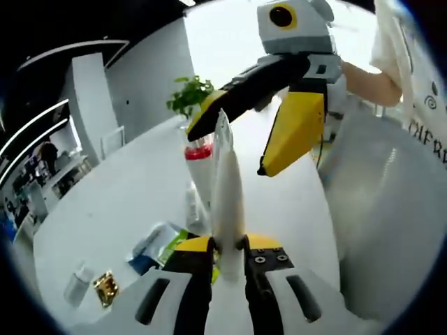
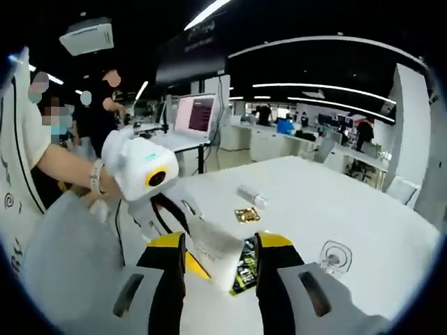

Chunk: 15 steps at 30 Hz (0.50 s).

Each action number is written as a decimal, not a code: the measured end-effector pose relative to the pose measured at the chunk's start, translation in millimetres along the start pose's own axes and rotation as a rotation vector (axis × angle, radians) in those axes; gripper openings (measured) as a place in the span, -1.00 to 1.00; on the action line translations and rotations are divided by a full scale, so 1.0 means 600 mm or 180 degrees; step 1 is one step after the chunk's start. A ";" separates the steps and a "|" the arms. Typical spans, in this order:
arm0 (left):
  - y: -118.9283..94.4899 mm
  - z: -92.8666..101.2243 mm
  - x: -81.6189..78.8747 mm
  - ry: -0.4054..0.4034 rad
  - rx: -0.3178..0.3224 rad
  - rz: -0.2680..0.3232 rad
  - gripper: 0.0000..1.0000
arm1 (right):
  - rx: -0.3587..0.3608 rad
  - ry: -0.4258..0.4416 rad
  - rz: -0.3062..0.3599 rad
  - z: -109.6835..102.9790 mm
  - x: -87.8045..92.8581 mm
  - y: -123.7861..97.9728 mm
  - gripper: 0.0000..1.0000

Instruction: Arrange the skincare products in the storage area until every visible bottle or jar stands upright without overlapping.

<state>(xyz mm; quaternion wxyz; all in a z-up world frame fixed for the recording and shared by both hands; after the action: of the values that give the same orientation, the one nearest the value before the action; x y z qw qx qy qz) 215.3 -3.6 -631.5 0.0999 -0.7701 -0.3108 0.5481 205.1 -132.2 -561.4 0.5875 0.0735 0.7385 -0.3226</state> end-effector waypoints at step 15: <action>0.007 -0.020 0.005 -0.0082 0.0269 0.0126 -0.76 | -0.1158 -0.1026 -0.1010 0.020 -0.035 0.043 -0.45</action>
<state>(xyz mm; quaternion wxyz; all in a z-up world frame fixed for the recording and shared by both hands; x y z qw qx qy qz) 228.1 -3.3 -631.4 0.1175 -0.7640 -0.2733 0.5725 233.9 -112.8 -553.3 0.6430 -0.2018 0.6836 -0.2803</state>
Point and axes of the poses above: the point that each gripper's makers call its tool centre point, and the gripper's own axes: y roughly forward along the fingers, z roughly to its right, x roughly out of its underside, the point moved 8 cm from there along -y, roughly backward along the fingers, and after that the axes turned 15 degrees about y, right-handed, at the moved point
